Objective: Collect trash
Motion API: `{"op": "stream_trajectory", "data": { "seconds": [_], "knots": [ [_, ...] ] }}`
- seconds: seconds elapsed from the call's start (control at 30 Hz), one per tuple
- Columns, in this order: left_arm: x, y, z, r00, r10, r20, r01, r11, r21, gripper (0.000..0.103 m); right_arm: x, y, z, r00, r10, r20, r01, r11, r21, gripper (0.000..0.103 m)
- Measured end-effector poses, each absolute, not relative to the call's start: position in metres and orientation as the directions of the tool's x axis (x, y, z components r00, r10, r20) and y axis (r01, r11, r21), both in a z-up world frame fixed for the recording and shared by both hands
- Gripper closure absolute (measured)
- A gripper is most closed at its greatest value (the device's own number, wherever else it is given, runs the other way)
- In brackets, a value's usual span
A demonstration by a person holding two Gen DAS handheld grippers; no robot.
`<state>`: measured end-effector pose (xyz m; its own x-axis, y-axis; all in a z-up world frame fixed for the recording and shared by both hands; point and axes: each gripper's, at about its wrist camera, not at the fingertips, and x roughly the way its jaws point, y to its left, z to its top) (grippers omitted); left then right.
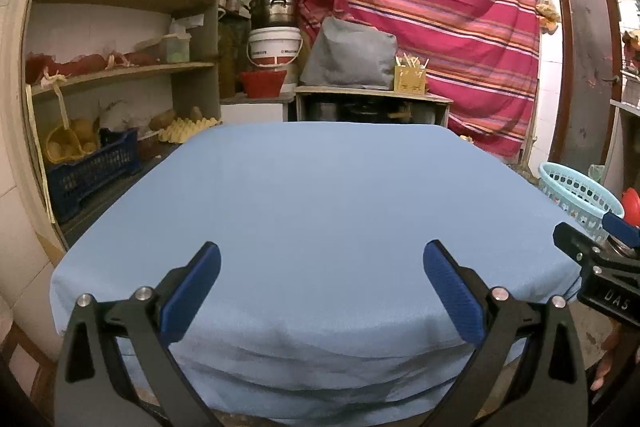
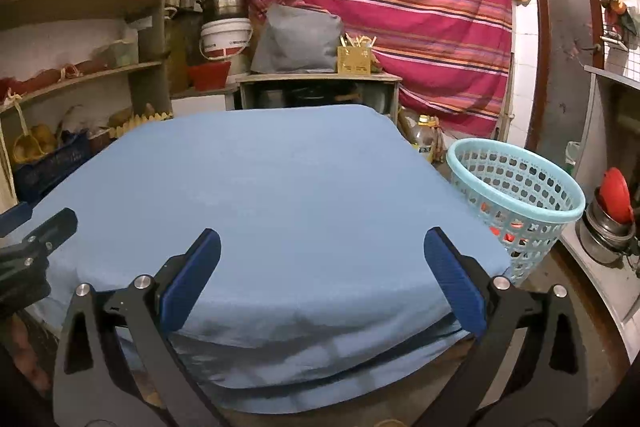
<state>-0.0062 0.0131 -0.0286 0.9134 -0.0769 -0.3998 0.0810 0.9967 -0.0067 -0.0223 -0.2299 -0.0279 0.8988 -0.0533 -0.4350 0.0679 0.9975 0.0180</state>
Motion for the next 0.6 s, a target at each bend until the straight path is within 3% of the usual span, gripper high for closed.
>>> {"op": "stream_trajectory", "data": {
  "seconds": [0.6],
  "knots": [
    [-0.007,0.010,-0.024,0.919,-0.088,-0.385,0.089,0.996,-0.014,0.004,-0.030,-0.228,-0.011,0.923,-0.063,-0.381,0.066,0.998,-0.005,0.004]
  ]
}}
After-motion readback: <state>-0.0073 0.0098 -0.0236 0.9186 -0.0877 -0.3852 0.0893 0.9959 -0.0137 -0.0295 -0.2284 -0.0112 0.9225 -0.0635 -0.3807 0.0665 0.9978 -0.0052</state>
